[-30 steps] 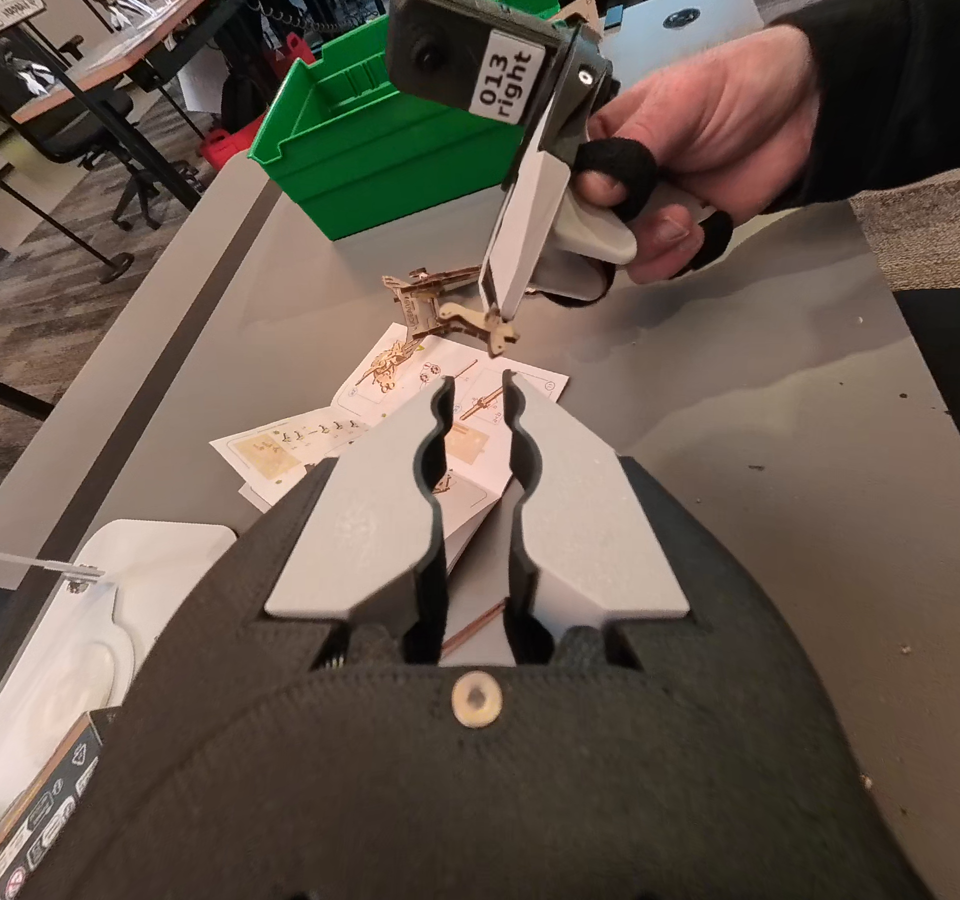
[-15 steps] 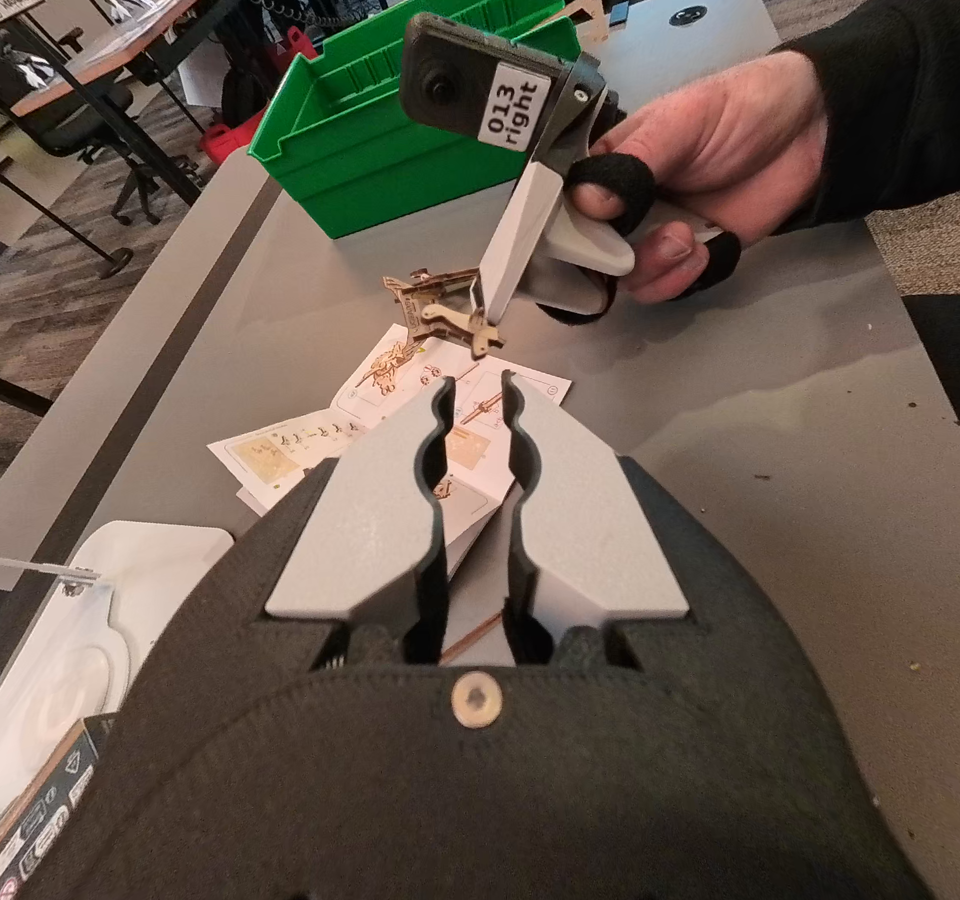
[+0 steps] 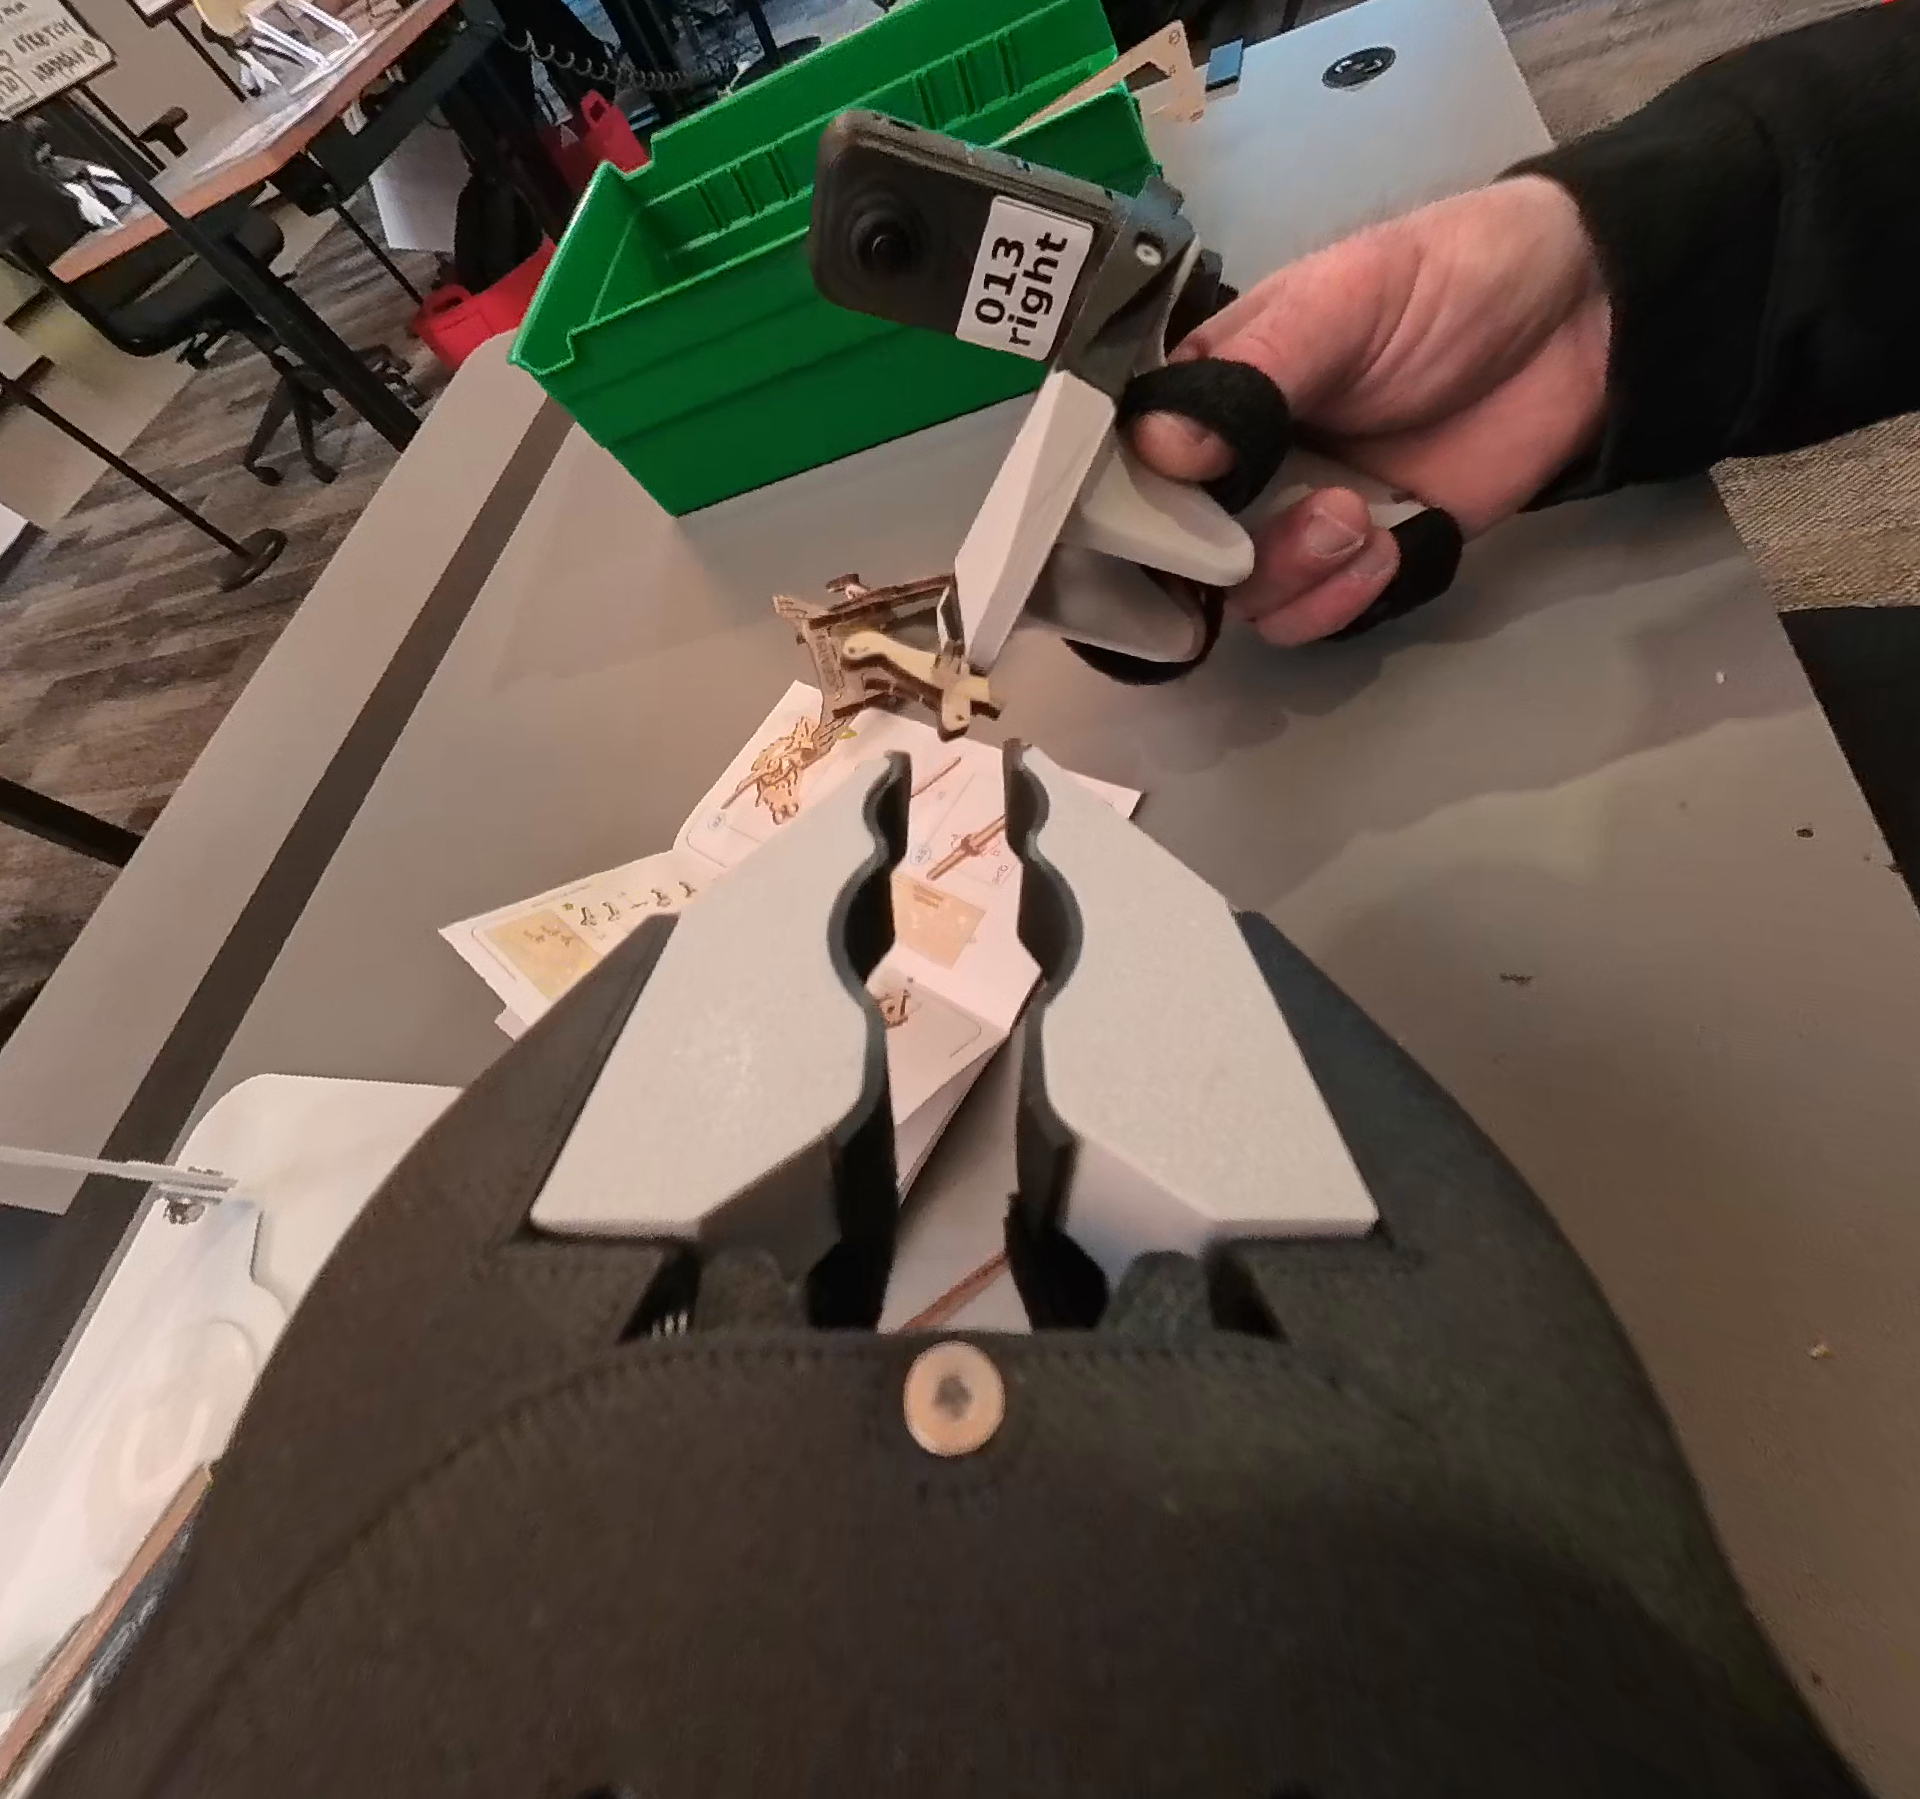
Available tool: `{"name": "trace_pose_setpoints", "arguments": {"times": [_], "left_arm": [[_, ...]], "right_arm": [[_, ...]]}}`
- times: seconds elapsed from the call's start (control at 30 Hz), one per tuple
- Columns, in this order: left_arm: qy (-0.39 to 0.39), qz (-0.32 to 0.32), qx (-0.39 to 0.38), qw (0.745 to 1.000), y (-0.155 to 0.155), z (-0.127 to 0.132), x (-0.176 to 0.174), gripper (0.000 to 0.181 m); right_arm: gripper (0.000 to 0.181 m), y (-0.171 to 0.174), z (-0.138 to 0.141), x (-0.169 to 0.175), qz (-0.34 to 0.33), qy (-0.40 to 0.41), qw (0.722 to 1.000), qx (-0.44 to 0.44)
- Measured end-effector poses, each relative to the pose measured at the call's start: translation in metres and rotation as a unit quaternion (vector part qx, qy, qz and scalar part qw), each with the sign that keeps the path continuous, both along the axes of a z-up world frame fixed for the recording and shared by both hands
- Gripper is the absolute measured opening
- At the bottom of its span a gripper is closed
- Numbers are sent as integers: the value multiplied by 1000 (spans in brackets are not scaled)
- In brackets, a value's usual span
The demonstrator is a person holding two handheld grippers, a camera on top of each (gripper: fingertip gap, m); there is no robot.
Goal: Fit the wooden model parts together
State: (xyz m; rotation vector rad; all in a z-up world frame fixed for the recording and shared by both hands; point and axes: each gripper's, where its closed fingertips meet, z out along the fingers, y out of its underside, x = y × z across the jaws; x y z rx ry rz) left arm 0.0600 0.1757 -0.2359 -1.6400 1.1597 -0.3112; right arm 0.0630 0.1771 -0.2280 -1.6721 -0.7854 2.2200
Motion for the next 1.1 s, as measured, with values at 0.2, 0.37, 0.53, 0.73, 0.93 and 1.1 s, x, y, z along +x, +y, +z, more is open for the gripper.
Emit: {"name": "trace_pose_setpoints", "arguments": {"times": [0.2, 0.37, 0.53, 0.73, 0.93, 1.1], "left_arm": [[12, 0, 15, 1000, 0, 2, 4, 6], [13, 1, 14, 1000, 0, 1, 3, 3], [17, 3, 14, 1000, 0, 0, 2, 2], [2, 2, 8, 1000, 0, 1, 3, 1], [-35, -1, -6, 999, 0, 6, 3, 1], [-188, -26, -69, 979, -1, 29, -2, 2]], "right_arm": [[1, -2, 4, 0, 0, 9, 1000, 9], [1, -3, 1, 0, 4, 2, 1000, 3], [1, -2, -1, -1, 1, -5, 1000, 1], [4, 0, 2, -1, -4, 2, 1000, -4], [11, 4, 4, 1, -13, 13, 1000, -15], [17, 10, 8, 4, -25, 26, 999, -23]]}}
